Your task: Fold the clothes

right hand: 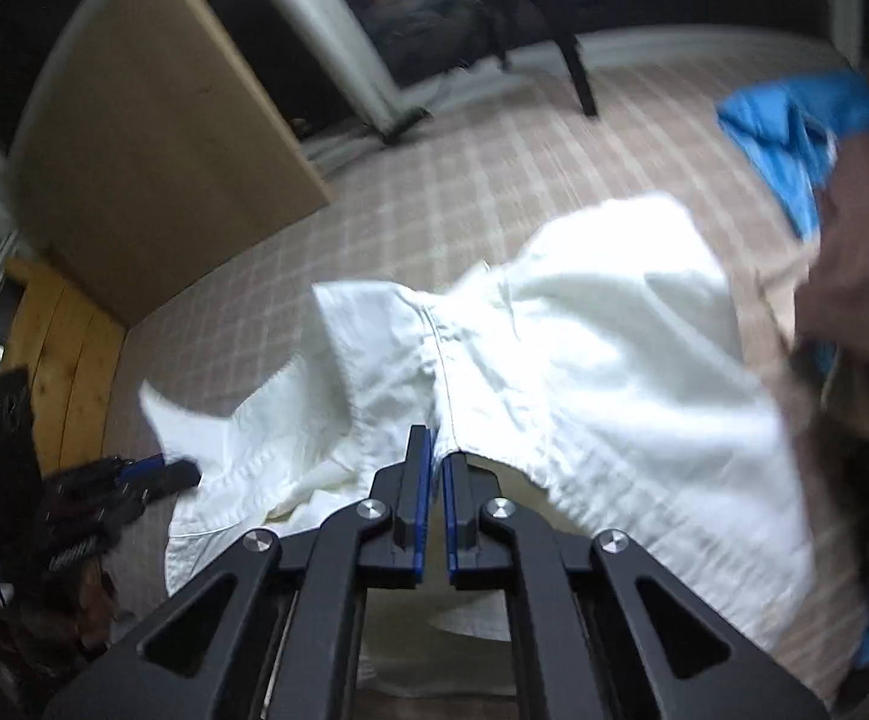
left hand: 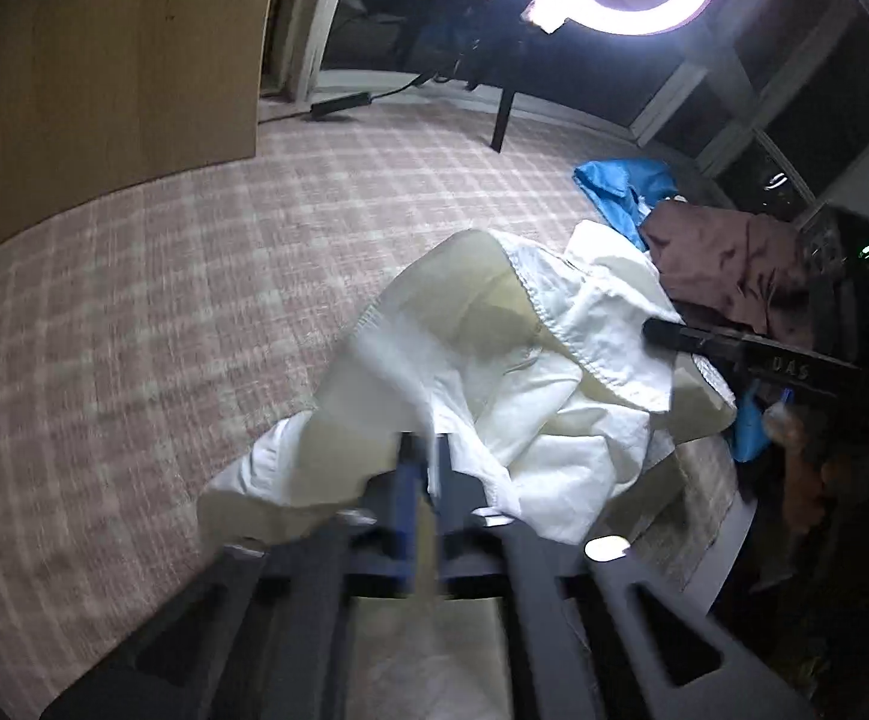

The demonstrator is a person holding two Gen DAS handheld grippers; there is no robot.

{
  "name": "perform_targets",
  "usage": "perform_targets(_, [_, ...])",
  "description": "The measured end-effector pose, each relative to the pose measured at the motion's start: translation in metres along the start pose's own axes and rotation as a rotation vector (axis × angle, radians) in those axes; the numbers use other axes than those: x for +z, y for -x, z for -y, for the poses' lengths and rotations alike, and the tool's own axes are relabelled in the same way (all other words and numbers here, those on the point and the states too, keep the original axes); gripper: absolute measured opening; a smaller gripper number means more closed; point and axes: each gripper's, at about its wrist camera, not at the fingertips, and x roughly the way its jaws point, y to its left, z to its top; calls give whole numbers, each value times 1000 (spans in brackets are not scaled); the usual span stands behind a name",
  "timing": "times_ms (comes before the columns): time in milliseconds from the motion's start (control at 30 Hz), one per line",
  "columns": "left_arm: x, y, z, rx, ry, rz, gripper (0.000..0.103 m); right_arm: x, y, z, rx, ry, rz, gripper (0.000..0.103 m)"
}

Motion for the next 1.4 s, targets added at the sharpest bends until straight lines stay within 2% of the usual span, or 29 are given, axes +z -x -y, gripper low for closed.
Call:
perform_targets(100, [-6,17,2,1,-2,40,1,13,25,1,-38,110,59,3])
perform_targets(167, [-14,32,7,-37,12,66,1,26,40,10,-77,162,83,2])
perform_targets(233, [-26,48,21,-59,-8,84,1,43,50,25,-166,219,109,2])
perform_targets(333, [-47,58,60,-95,-66,108,1,71,46,60,-250,221,93,3])
perform_targets(400, [-58,48,88,-127,-94,88,1,82,36,86,-262,148,2,10])
perform_targets(467, [-68,32,113,-175,-122,45,1,74,44,100,-279,92,-10,30])
perform_targets(533, [-79,17,136,-196,-169,-1,1,55,63,106,-240,74,23,38])
perform_targets(633, [-88,9,155,-197,-238,-36,1,4,84,110,-161,-17,30,53])
perform_targets(833, [-92,18,160,-196,-353,-55,1,-88,53,98,119,-264,-61,53])
perform_targets(900, [-96,20,160,-199,-408,-71,1,-100,37,92,195,-356,-73,53])
perform_targets(1033, [-107,23,161,-212,-500,-96,1,-109,28,87,319,-519,-43,53])
perform_targets(1133, [-116,23,162,-218,-560,-115,1,-113,31,83,292,-550,-28,53])
perform_targets(1200, [-117,24,159,-253,-560,-127,1,-115,35,83,284,-582,-13,53])
perform_targets(1400, [-117,28,153,-268,-598,-122,1,-128,65,88,177,-568,52,53])
